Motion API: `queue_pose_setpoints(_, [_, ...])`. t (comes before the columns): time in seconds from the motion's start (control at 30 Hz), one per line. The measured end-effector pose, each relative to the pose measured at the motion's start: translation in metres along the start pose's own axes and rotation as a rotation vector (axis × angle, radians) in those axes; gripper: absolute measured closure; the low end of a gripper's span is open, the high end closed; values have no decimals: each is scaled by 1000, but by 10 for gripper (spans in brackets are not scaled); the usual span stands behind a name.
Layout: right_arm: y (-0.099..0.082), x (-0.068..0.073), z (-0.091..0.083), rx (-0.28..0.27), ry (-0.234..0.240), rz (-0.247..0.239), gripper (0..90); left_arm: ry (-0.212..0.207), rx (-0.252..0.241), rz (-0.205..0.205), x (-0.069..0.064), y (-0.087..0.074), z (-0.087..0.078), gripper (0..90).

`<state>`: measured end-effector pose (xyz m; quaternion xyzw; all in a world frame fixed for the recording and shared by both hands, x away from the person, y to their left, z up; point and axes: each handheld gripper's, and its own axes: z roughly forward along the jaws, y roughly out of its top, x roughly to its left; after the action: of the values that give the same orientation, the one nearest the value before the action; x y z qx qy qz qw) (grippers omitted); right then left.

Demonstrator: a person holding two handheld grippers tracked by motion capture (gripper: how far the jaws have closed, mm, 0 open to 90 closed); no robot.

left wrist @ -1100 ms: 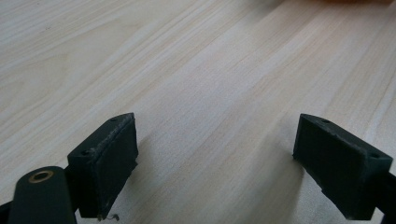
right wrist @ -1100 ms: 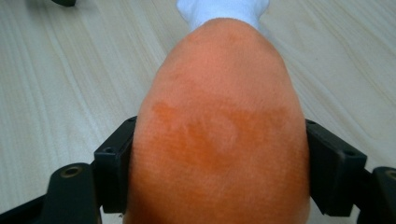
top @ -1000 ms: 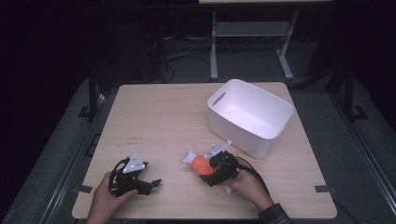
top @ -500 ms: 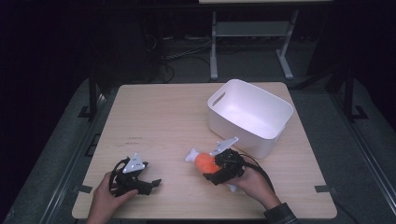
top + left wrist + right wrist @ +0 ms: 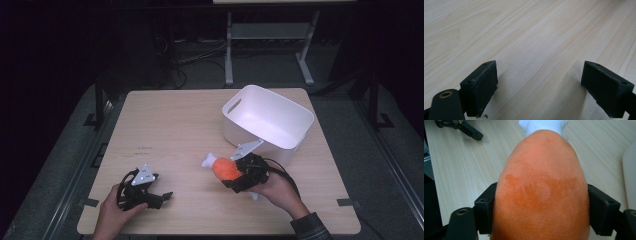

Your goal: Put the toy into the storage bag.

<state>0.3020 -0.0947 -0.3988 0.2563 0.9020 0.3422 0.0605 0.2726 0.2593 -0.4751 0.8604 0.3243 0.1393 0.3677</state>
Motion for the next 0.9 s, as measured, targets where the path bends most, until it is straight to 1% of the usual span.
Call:
queue_pose_setpoints(0.13, [3,-1,-5,-3,-3,-12,232,0,3,1,0,0,0,128])
queue_pose_setpoints(0.33, [9,-3,-12,-10,3,-8,232,-1,2,-1,0,0,0,128])
queue_pose_setpoints(0.47, [13,-5,-17,-15,-4,-20,232,-1,2,-2,0,0,0,128])
queue_pose_setpoints(0.57, [15,-5,-19,-14,-5,-17,232,-1,2,-2,0,0,0,128])
queue_pose_setpoints(0.83, [21,-8,-26,-14,-5,-33,232,-1,3,-2,0,0,0,128])
queue_pose_setpoints(0.9, [23,-8,-28,-16,-6,-30,232,-2,4,-2,0,0,0,128])
